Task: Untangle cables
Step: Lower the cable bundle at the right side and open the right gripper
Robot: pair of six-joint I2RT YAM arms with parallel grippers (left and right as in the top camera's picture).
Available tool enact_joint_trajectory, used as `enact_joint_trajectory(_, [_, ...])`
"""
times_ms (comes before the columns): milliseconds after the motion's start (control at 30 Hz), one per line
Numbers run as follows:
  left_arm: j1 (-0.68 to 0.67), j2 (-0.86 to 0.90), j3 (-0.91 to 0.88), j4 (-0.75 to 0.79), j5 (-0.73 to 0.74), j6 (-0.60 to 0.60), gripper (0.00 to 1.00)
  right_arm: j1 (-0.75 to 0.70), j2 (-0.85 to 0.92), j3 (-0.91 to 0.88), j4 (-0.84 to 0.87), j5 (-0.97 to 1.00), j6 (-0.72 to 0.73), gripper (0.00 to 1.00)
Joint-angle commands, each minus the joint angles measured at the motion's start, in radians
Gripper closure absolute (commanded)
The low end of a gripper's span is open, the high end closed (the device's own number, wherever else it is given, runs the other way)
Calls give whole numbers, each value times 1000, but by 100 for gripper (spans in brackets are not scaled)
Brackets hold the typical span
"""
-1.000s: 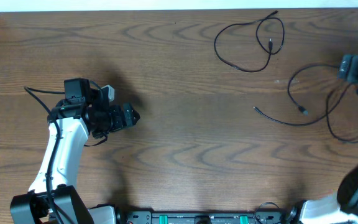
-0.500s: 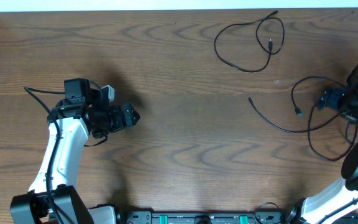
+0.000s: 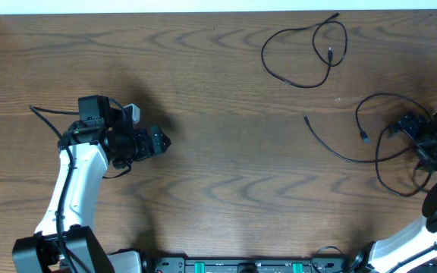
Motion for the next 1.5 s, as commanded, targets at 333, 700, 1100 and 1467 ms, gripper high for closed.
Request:
enact_joint_trajectory(333, [5,-15,-2,-5,-13,-4,2,-66,6,6,-77,-288,799,1])
enact_joint_trajectory(700, [5,-15,-2,-5,-13,-4,2,-66,6,6,140,-349,726,1])
enact_joint_trajectory(1100, [5,-15,-2,-5,-13,-4,2,-72,6,6,-120,-140,822,1])
enact_joint_trajectory(1467, [5,-15,-2,-5,-13,-4,2,-70,5,6,220,-284,212,1])
